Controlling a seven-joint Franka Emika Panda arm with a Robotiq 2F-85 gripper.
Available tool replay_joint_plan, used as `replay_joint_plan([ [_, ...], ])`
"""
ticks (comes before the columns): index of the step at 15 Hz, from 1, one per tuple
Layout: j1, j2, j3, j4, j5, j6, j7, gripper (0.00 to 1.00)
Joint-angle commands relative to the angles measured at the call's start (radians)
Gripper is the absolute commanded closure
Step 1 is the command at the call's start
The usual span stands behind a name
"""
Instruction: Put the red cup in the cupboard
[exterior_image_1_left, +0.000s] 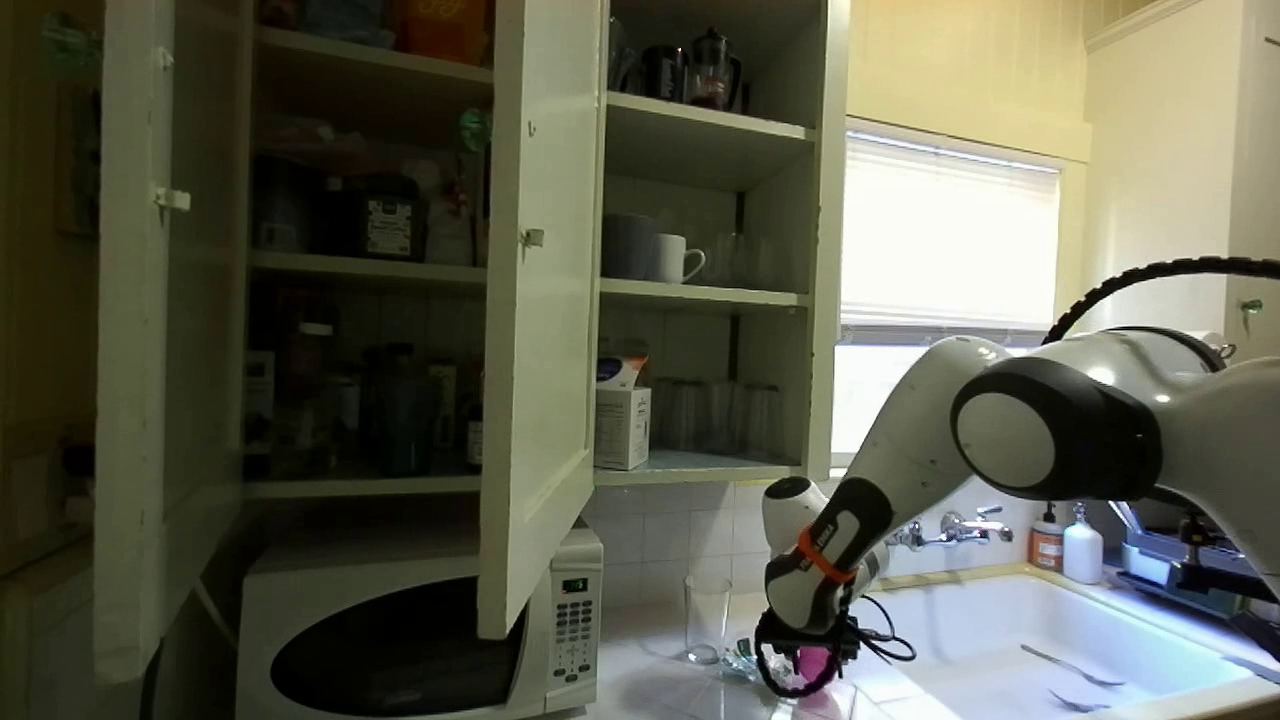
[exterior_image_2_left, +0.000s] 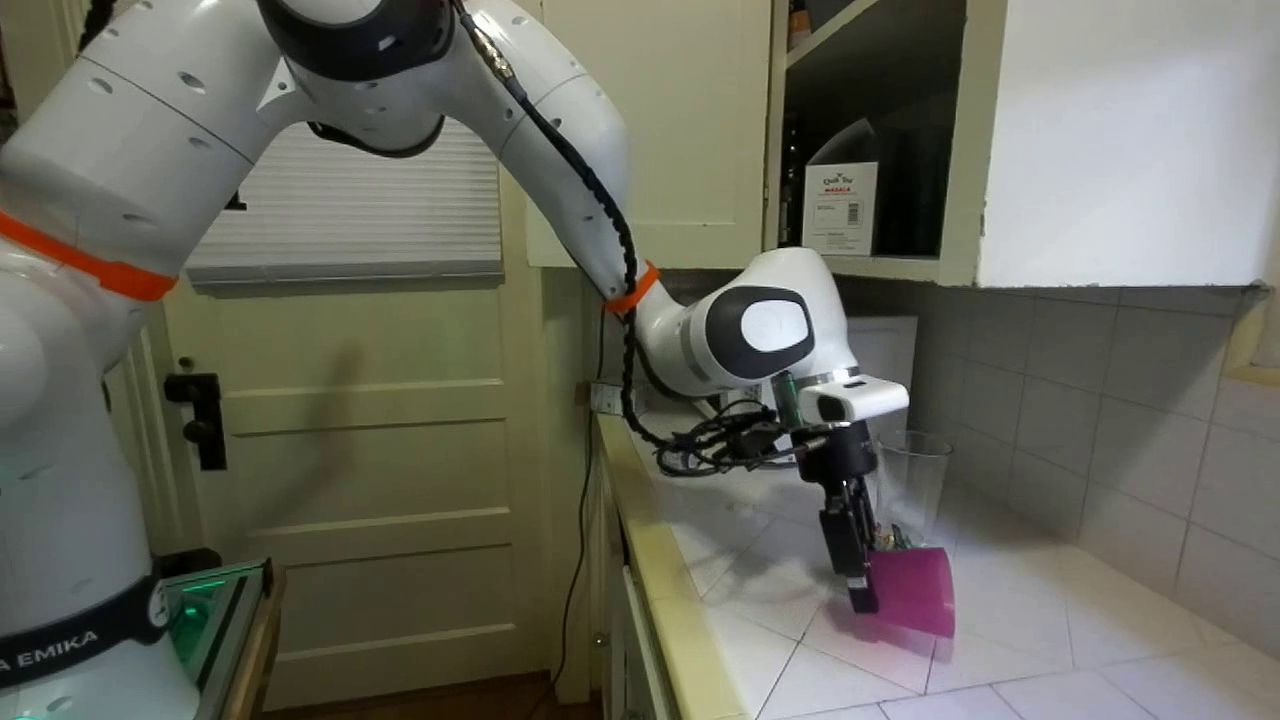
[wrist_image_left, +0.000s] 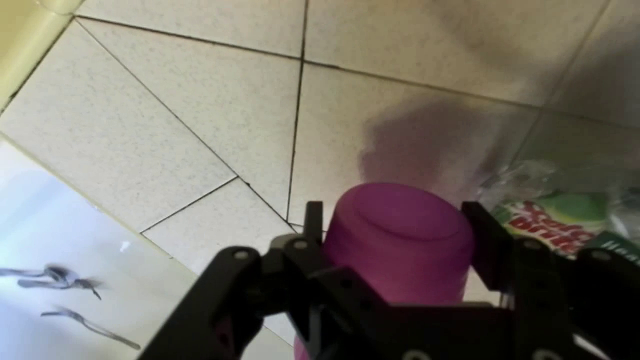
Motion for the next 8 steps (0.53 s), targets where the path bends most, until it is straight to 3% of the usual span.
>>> replay_joint_plan([
  [1,0.141,-0.130,-0.085,-0.168,-0.230,0.055,0.115,0.56],
  [3,0.197,-0.189,-0.123,-0.227,-0.386,0.065,0.222,0.56],
  [5,0.209,-0.265,-0.132,-0.287,-0.549,0.082,0.320,0.56],
  [6,0.256,-0.289,-0.187,-0.322,-0.590,0.122,0.323,0.56],
  [8,0.268,-0.344,-0.217,-0.360,-0.724,0.192,0.354,0.56],
])
